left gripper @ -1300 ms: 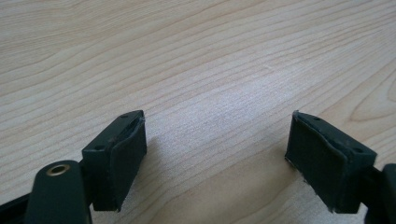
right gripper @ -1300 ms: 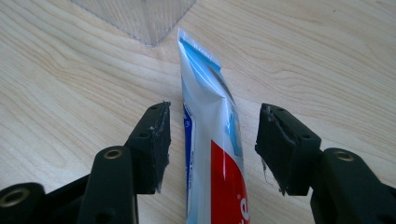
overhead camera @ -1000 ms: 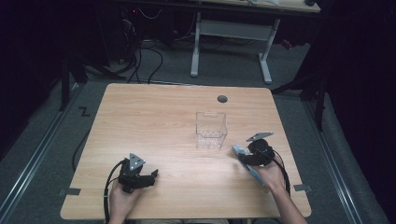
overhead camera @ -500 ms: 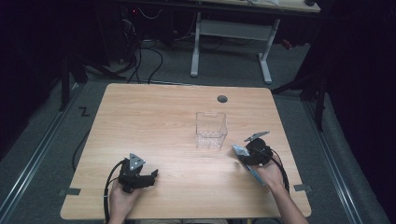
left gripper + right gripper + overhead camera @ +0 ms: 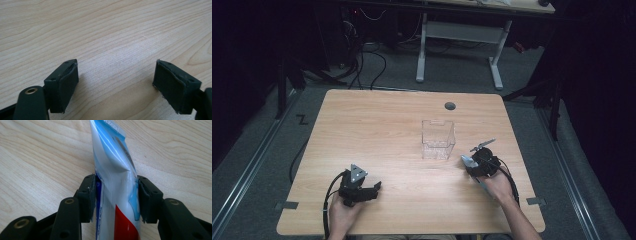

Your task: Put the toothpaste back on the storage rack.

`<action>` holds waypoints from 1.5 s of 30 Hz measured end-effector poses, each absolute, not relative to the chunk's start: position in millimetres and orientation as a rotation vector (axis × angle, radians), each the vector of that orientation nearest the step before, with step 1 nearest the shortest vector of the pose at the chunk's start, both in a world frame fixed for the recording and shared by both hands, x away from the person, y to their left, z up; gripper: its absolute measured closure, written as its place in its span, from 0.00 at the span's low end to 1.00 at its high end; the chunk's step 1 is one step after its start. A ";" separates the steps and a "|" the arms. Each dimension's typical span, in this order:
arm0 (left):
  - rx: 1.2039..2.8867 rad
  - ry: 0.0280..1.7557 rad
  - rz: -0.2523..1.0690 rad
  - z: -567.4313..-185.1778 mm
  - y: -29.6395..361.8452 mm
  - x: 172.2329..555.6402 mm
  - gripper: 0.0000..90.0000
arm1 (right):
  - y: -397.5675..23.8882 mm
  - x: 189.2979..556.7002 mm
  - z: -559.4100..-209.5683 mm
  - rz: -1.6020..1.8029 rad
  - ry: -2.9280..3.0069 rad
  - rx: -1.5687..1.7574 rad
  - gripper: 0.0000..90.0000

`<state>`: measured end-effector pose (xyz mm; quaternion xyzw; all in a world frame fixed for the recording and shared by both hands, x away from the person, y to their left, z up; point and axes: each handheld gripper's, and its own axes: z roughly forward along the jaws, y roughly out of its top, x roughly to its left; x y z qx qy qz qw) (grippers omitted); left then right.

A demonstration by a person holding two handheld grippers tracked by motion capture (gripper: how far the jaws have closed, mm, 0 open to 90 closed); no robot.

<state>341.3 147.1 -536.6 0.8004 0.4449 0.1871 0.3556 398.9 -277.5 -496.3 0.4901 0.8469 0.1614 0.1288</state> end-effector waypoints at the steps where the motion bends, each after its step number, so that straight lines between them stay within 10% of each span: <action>1: 2.068 1.149 0.483 -536.6 147.1 341.3 0.23 | -276.8 400.0 -496.0 0.453 2.469 1.423 0.60; 15: 2.065 1.151 0.485 -536.6 147.4 341.2 0.23 | -275.2 404.5 -489.8 0.468 2.512 1.435 0.78; 45: 2.066 1.151 0.486 -536.6 147.3 341.3 0.23 | -293.6 384.1 -449.7 0.740 2.440 1.444 0.81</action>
